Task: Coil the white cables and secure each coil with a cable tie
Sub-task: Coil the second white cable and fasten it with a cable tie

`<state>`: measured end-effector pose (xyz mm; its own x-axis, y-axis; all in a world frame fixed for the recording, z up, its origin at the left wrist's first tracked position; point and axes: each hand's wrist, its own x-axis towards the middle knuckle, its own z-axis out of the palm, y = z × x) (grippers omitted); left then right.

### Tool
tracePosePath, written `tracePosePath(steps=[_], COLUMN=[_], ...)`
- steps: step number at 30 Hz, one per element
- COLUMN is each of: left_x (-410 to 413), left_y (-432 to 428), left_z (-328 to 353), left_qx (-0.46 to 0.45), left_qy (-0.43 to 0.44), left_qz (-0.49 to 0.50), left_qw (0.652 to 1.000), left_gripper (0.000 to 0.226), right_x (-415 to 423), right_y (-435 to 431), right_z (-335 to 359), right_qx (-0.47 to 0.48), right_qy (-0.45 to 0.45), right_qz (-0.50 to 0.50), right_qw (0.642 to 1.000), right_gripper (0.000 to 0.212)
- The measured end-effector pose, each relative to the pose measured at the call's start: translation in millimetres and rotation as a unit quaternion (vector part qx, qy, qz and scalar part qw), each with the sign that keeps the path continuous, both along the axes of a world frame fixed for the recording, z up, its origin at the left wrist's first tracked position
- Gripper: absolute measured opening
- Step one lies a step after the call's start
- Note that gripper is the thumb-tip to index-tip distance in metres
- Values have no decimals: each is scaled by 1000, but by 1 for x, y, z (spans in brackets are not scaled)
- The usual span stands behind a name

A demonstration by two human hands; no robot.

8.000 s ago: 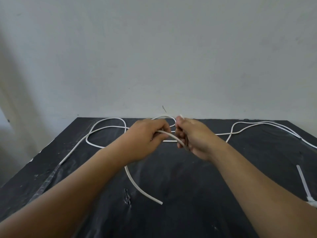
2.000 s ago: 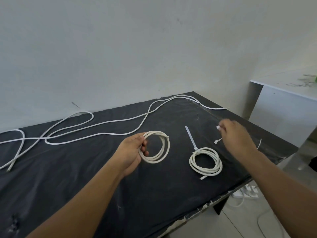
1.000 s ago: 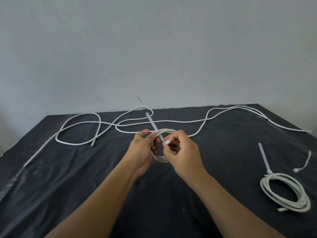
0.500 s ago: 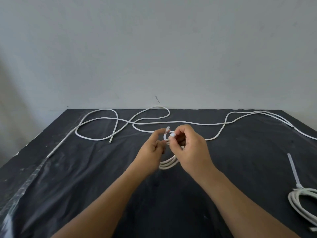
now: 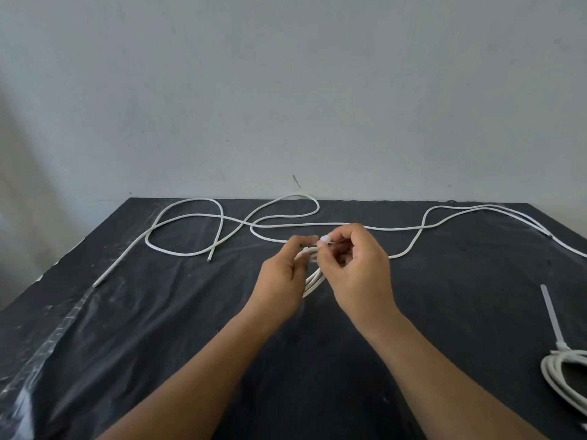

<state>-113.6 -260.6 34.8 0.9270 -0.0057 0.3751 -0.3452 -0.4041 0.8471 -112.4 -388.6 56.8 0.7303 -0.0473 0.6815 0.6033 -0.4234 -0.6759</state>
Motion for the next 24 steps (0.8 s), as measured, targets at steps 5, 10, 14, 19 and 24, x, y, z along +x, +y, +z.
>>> tracePosePath(steps=[5,10,14,19,24], left_x=[-3,-7,-8,-5,2], left_y=[-3,-1,4,15,26], left_z=[-4,1,9,11,10], left_qx=[-8,-10,-16,-53,-91], left_qy=[-11,-25,-12,38,89], left_qz=[7,5,-26,-75,-41], left_qw=[1000,1000,999,995,991], left_gripper=[29,27,27,14,6], right_x=[0,-1,-1,2,3], right_y=[-2,-1,-1,0,-2], right_z=[-2,-4,-6,-1,3], right_qx=[-13,-22,-33,-84,-130], right_qy=[23,72,72,-9,-96], right_qz=[3,31,67,83,71], right_qw=[1000,997,995,993,984], right_gripper=[11,12,8,4,3])
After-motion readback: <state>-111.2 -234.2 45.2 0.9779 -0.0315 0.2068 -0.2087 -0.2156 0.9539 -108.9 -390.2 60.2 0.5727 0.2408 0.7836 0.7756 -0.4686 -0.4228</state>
